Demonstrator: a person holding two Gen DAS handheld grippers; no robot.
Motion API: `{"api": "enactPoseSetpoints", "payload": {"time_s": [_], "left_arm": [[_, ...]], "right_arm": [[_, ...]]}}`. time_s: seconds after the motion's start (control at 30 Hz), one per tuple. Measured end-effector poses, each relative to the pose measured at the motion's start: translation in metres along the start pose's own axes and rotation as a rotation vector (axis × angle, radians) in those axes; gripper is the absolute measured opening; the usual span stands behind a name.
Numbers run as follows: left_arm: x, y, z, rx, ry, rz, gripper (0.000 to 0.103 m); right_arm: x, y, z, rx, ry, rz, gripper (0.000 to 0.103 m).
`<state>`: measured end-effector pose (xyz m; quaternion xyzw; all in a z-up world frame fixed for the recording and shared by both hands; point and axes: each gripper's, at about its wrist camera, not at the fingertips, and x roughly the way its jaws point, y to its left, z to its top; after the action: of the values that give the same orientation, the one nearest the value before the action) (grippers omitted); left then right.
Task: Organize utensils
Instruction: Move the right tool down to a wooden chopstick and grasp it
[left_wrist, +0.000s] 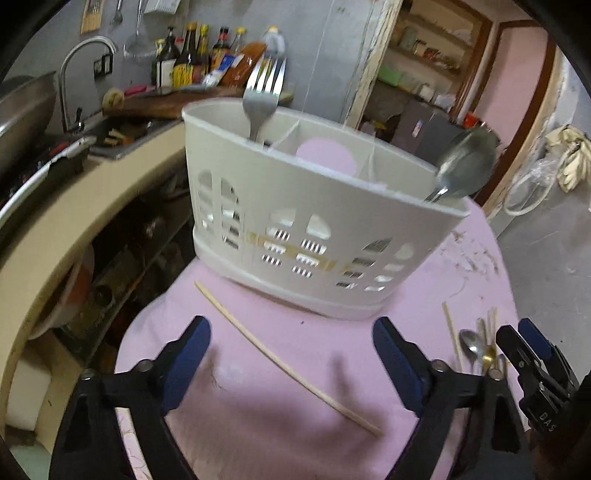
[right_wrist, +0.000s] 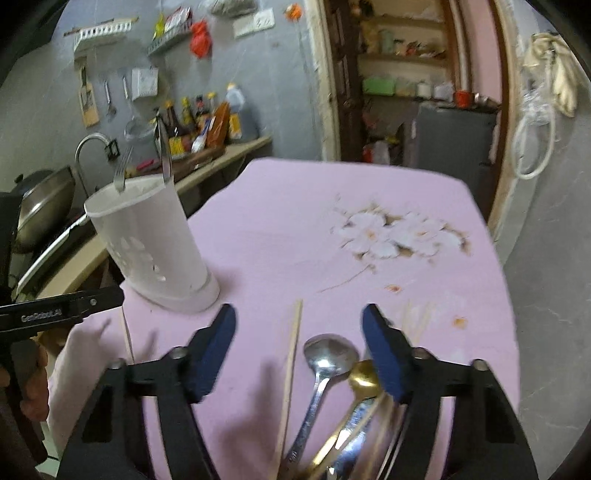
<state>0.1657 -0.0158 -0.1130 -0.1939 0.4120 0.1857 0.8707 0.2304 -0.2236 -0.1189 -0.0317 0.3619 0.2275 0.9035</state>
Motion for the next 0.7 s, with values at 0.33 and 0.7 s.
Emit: {"api": "enactPoseSetpoints", "payload": {"time_s": [0.33,0.7], "left_arm": [[0.034,0.010,-0.001,-0.087,0.153,0.036,0.047],[0.039,0.015,0.001,-0.152,0.196,0.054,0.031]], "right_arm": [[0.045,0.005,0.000,0.008,0.171,-0.003,0.024],[0.072,0.015,0.010,0.016,0.286,-0.040,0.017]]}}
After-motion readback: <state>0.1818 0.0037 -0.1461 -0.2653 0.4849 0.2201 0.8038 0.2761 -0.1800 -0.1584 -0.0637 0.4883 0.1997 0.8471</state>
